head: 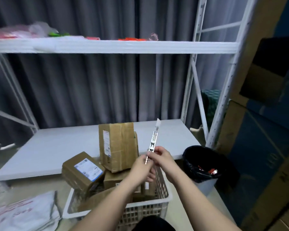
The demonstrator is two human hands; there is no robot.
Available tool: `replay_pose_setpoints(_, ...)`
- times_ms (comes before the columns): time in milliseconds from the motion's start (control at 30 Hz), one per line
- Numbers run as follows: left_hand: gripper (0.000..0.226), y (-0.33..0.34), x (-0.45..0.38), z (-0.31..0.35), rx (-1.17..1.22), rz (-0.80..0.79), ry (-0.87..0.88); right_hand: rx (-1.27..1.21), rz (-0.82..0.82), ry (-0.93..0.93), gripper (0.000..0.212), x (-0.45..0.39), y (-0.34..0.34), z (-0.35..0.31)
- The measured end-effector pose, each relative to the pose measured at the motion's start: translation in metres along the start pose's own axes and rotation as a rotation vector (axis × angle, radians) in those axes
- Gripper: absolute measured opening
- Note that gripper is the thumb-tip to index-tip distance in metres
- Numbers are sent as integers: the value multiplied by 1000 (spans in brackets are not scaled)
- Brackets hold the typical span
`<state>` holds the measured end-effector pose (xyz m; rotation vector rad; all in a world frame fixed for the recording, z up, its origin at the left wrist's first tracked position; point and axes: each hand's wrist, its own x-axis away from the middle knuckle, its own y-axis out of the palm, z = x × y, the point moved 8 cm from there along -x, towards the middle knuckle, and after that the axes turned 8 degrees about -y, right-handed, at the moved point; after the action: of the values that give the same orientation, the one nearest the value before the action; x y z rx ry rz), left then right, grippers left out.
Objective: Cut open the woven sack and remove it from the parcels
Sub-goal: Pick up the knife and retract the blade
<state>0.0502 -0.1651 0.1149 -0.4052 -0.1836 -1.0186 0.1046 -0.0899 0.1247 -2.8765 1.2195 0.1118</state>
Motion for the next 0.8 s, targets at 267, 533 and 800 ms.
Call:
replay_pose_setpoints(267,26,-71,8,-4,239,119,71,-257,-1,-36,30,-20,85,-22)
replay_pose_setpoints(533,46,-86,-5,-18,513,57,113,-300,31,-15,42,-30,111,-17)
replay_pose_setpoints(800,41,-101,-4,-26,500,185,259,-257,-19,-35,40,-31,120,-23)
